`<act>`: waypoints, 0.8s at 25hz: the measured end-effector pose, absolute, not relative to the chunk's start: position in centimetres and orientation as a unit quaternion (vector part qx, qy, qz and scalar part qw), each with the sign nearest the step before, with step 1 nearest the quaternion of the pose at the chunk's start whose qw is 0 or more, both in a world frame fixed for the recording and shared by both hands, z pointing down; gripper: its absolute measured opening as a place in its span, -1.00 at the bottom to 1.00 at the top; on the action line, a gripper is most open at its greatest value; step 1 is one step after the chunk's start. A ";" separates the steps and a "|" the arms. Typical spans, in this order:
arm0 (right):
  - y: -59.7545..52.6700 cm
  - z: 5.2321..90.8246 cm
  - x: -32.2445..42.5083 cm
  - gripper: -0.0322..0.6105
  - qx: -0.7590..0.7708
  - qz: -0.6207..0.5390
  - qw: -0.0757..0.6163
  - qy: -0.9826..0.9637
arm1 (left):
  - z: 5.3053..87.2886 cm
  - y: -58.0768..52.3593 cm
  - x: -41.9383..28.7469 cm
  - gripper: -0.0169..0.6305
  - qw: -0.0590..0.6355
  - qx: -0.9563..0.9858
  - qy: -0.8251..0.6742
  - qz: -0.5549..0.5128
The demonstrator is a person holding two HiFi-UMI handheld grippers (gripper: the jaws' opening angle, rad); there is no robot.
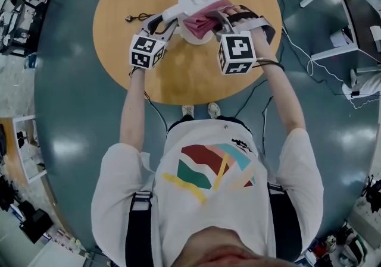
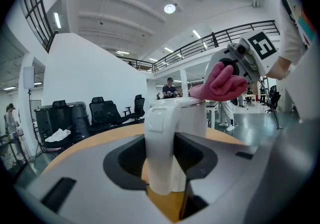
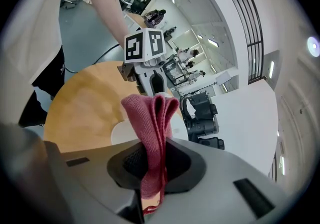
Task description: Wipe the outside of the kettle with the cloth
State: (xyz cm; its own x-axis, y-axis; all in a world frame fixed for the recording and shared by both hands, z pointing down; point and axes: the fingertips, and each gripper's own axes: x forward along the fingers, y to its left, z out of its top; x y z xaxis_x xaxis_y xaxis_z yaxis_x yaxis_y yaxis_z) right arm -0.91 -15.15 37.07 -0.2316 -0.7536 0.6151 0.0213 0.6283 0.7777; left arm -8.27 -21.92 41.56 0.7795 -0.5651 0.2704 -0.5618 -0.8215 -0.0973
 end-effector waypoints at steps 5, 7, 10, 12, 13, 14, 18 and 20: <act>-14.4 36.2 -1.2 -0.75 0.278 -0.343 0.544 -0.714 | 41.5 -21.6 -8.4 -0.32 0.004 -0.943 0.299 -0.145; -15.2 34.8 -1.8 -0.75 0.298 -0.355 0.529 -0.712 | 41.5 -21.6 -8.3 -0.32 0.004 -0.943 0.300 -0.146; -17.1 33.1 -4.1 -0.75 0.310 -0.370 0.517 -0.707 | 41.6 -21.5 -8.3 -0.32 0.003 -0.942 0.301 -0.146; -18.6 32.8 -6.0 -0.75 0.307 -0.374 0.517 -0.706 | 41.7 -21.4 -8.3 -0.32 0.003 -0.942 0.301 -0.146; -19.4 32.9 -6.9 -0.75 0.304 -0.374 0.518 -0.707 | 41.7 -21.4 -8.2 -0.32 0.004 -0.942 0.301 -0.146; -20.1 33.1 -7.5 -0.75 0.300 -0.373 0.521 -0.707 | 41.7 -21.5 -8.2 -0.32 0.004 -0.943 0.301 -0.145; -22.0 34.6 -9.0 -0.75 0.279 -0.371 0.545 -0.698 | 41.7 -21.6 -8.3 -0.32 0.004 -0.943 0.300 -0.143; -21.8 35.4 -9.3 -0.75 0.264 -0.374 0.559 -0.691 | 41.6 -21.7 -8.4 -0.32 0.003 -0.944 0.300 -0.141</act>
State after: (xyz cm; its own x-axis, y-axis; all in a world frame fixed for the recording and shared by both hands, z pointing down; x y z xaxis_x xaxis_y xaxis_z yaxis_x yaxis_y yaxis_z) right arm -9.27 -21.82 35.43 -0.2351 -0.7830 0.5759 0.0528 0.5814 0.8119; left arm -8.38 -21.73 41.60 0.7805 -0.5667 0.2641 -0.5652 -0.8201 -0.0895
